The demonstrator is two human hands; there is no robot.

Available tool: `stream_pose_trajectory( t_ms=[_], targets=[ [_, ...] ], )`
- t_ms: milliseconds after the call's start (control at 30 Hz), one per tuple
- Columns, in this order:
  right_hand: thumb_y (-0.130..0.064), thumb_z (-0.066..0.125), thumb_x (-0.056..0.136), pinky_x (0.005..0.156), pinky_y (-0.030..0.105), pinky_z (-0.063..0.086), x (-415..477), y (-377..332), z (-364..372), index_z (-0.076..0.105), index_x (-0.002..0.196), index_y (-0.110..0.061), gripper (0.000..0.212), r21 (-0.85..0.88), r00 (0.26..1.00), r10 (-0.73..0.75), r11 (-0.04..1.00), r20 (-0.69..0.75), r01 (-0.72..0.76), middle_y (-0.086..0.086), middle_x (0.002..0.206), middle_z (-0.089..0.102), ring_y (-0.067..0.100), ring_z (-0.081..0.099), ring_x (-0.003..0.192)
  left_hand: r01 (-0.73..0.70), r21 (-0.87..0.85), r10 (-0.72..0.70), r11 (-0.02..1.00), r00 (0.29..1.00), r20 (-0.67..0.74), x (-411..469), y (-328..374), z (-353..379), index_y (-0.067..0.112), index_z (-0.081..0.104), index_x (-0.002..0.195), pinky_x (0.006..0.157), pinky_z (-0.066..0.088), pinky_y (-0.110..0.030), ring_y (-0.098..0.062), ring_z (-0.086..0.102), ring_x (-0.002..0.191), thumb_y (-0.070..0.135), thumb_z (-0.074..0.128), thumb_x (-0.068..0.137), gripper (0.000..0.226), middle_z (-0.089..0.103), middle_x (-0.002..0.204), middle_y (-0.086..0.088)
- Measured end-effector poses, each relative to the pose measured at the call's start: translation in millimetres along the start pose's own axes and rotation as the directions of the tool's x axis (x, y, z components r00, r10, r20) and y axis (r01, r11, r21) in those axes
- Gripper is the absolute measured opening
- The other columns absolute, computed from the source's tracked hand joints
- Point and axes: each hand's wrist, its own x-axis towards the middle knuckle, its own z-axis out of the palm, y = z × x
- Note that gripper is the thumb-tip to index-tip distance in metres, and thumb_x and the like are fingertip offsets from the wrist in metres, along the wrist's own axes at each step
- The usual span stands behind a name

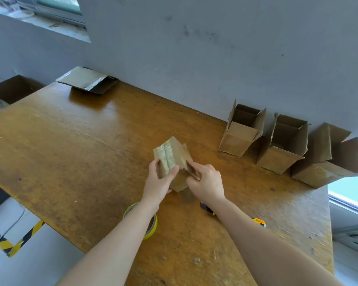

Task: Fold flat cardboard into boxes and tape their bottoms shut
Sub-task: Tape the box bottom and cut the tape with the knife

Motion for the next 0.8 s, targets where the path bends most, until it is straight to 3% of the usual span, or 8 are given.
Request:
stream_pose_trajectory(
  t_ms=[67,167,267,333,500,600,733,800],
  targets=[
    [-0.025,0.059,0.077,0.109,0.034,0.014,5.7,-11.7,-5.9,0.062,0.127,-0.035,0.051,-0.027,0.994,-0.055,0.998,-0.092,0.052,-0.010,0.124,0.063,0.013,0.041,0.126,0.170,-0.350,-0.148,0.921,0.985,0.089,5.2,6.3,-0.2,0.039,0.037,0.137,0.079,0.058,-0.045,-0.025,0.059,0.108,0.052,0.073,0.069,0.078,0.048,0.137,-0.004],
    [-0.030,0.060,0.082,0.116,0.056,-0.002,15.7,-22.9,-11.8,0.061,0.124,-0.043,0.044,-0.014,0.999,-0.002,1.000,-0.038,0.002,-0.014,0.143,0.048,0.015,0.020,0.143,0.317,-0.553,-0.224,0.770,0.947,0.231,8.4,7.0,-0.8,0.031,0.040,0.138,0.086,0.054,-0.053,-0.037,0.058,0.109,0.041,0.072,0.070,0.077,0.053,0.130,-0.014],
    [-0.033,0.069,0.085,0.116,0.055,0.012,21.1,-25.8,-13.4,0.050,0.135,-0.042,0.055,0.096,0.981,0.174,0.979,0.084,-0.182,0.001,0.161,0.015,0.026,0.004,0.148,0.353,-0.612,-0.259,0.708,0.935,0.241,9.0,3.2,-2.7,0.025,0.044,0.137,0.090,0.052,-0.053,-0.037,0.056,0.109,0.034,0.068,0.079,0.063,0.052,0.131,-0.015],
    [-0.033,0.075,0.082,0.113,0.048,0.028,19.9,-26.8,-13.2,0.031,0.148,-0.034,0.079,0.227,0.937,0.317,0.911,0.147,-0.344,0.007,0.162,0.008,0.030,0.016,0.146,0.372,-0.607,-0.310,0.702,0.927,0.209,11.2,0.4,-5.1,0.020,0.045,0.138,0.092,0.052,-0.051,-0.036,0.056,0.108,0.029,0.058,0.092,0.048,0.051,0.130,-0.016],
    [-0.011,0.071,0.084,0.094,0.038,0.050,19.2,-28.6,-7.7,0.029,0.149,-0.023,0.078,0.531,0.859,0.440,0.677,0.262,-0.509,0.004,0.142,0.050,0.023,0.050,0.123,0.380,-0.097,-0.389,0.920,0.915,-0.102,15.0,-8.7,-9.0,0.012,0.044,0.141,0.105,0.040,-0.044,-0.031,0.048,0.124,0.054,0.034,0.097,0.061,0.050,0.136,-0.012],
    [-0.005,0.062,0.088,0.083,0.028,0.046,20.2,-36.4,-0.5,0.044,0.140,-0.022,0.058,0.522,0.863,0.422,0.688,0.276,-0.504,0.002,0.133,0.056,0.018,0.051,0.114,0.309,0.126,-0.305,0.943,0.951,-0.055,16.2,-6.7,-14.2,0.014,0.041,0.143,0.104,0.038,-0.043,-0.030,0.045,0.127,0.069,0.038,0.088,0.078,0.047,0.142,-0.009],
    [-0.009,0.058,0.090,0.097,0.041,0.049,21.6,-35.5,2.5,0.035,0.144,-0.024,0.060,0.457,0.845,0.483,0.713,0.229,-0.531,0.007,0.143,0.042,0.025,0.047,0.122,0.084,0.354,-0.095,0.932,0.995,0.016,22.0,-4.6,-22.1,0.022,0.048,0.136,0.089,0.045,-0.035,-0.017,0.050,0.105,0.041,0.051,0.096,0.044,0.056,0.131,-0.003],
    [-0.013,0.056,0.093,0.099,0.039,0.046,21.9,-31.7,-0.3,0.032,0.147,-0.021,0.060,0.436,0.802,0.537,0.676,0.262,-0.595,0.008,0.142,0.045,0.024,0.048,0.120,0.013,0.402,-0.049,0.916,0.996,0.080,27.6,-5.3,-25.4,0.026,0.047,0.137,0.092,0.043,-0.034,-0.016,0.049,0.111,0.037,0.046,0.099,0.040,0.055,0.134,0.000]
  ],
)
